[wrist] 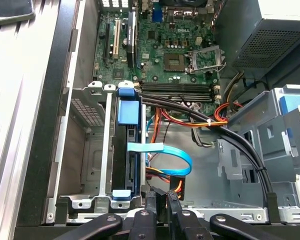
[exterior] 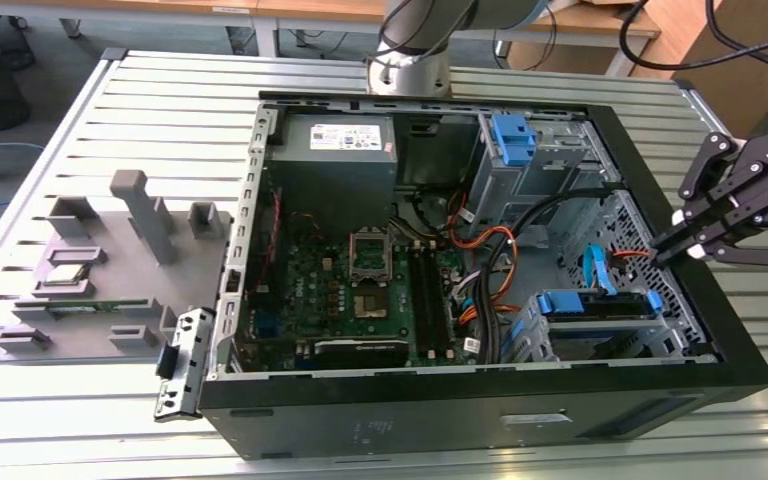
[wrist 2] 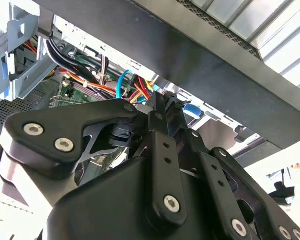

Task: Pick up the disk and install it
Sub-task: 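Insert the second disk wire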

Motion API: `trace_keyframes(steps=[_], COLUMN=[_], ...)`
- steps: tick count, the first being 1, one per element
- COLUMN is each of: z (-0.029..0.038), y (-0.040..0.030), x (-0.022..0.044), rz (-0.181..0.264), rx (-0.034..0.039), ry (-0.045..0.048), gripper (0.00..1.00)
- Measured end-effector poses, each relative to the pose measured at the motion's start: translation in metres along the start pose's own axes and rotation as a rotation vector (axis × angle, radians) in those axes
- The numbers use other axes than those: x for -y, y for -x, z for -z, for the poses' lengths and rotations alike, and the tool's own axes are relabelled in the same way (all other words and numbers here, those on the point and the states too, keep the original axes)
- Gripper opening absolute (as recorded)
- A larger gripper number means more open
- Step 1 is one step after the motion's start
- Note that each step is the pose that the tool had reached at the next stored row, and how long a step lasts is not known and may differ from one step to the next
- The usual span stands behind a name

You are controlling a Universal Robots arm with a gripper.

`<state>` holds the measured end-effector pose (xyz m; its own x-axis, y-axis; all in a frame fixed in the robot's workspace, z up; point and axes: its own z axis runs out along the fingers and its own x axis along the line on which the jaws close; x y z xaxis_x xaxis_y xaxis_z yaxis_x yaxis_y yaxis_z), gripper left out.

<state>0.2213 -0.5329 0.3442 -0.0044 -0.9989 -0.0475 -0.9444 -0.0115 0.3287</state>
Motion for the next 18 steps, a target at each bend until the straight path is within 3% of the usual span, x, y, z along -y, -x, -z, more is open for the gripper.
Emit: trace_keyframes(steps=[3,7,18], z=[0.0000,-0.0009,-0.0008], y=[0.0011,0.0025,0.0025], x=[0.0017,0.0028,0.0028], rz=[-0.002,-0.009,-0.011], rx=[-0.0073,-0.0276,-0.0328], ry=[0.0019,0.0038,0.0038], gripper=[0.24,0.24,0.24])
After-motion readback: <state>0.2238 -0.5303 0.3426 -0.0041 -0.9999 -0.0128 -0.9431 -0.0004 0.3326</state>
